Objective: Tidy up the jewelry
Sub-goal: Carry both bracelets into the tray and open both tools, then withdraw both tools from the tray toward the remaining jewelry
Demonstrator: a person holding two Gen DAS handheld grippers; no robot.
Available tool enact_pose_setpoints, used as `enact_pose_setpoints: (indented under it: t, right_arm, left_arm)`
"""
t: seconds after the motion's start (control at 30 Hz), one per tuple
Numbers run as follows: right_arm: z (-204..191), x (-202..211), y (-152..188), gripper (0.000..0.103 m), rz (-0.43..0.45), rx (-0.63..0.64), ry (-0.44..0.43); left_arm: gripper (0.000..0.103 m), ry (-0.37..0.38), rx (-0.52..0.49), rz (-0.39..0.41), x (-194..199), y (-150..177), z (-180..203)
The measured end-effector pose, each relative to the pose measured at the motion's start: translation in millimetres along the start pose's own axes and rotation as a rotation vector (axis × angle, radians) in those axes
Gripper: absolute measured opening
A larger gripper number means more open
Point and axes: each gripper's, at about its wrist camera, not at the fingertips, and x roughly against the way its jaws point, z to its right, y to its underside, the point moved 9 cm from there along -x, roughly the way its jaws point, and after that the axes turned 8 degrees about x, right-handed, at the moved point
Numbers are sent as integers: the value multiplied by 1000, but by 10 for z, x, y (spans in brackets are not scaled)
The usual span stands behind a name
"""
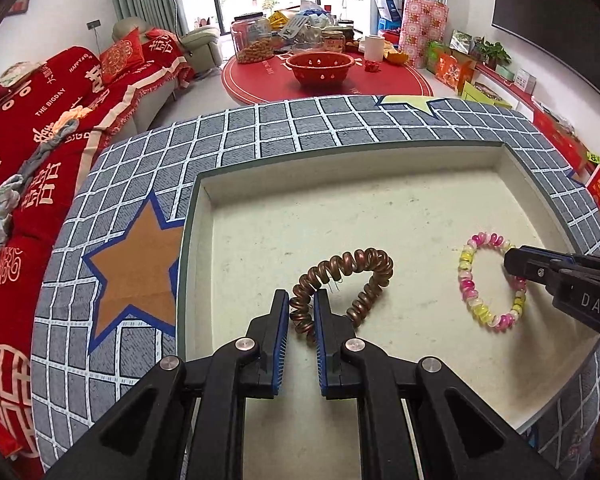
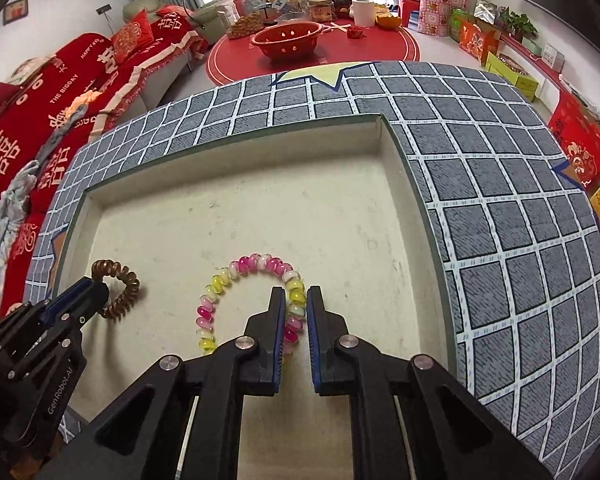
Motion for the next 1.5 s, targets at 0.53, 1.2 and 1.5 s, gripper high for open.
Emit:
enact_pose_setpoints:
  t: [0.53, 1.2, 1.5]
  right_arm:
    - [-53, 856, 0, 75, 160, -65, -113]
    - [-44, 2054, 1084, 103, 367, -146, -167]
    - [-62, 1874, 1786, 103, 215, -128, -129]
  left_arm:
    - [103, 60, 28, 121, 725, -51, -88]
    - [103, 152, 138, 172, 1764, 1178, -628]
    - [103, 67, 76, 99, 1633, 1780, -771]
